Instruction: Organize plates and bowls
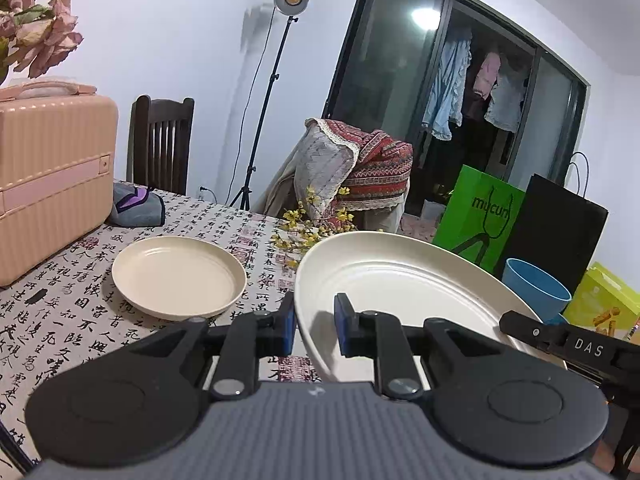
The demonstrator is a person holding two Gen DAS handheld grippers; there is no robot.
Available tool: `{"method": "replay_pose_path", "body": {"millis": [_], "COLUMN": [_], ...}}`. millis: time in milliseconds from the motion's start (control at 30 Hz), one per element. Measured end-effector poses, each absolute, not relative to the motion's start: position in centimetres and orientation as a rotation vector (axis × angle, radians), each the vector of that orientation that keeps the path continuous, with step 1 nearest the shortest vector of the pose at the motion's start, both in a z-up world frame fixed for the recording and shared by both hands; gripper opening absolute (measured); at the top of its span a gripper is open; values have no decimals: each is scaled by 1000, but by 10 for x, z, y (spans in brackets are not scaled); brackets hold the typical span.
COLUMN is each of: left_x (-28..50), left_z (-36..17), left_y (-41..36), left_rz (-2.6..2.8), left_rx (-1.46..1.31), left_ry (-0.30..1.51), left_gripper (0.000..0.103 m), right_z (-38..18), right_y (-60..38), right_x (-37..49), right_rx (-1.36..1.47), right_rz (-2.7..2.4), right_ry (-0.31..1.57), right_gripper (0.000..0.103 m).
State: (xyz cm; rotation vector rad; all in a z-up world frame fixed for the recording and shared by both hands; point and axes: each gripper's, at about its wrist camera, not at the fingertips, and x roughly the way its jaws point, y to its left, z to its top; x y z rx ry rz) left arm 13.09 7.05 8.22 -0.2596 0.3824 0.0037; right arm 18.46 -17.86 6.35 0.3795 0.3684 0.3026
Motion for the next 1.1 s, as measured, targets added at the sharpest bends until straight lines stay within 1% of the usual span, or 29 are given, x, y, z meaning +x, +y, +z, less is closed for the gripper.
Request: {"method": "replay_pose_path", "body": {"millis": [500, 1100], "left_x": [119, 111], "left_z": [81, 57], "left_y": [54, 37], "left_rz": [-38, -83], "left_rx": [-260, -250], "left_ry": [362, 395], "left_gripper": [20, 19], "right_z": [59, 35], "right_y": [-198, -218], "right_x": [163, 139], "right_rx": [397, 383], "right_rz": [276, 235], "right_ry": [324, 312], "right_gripper": [10, 10]}}
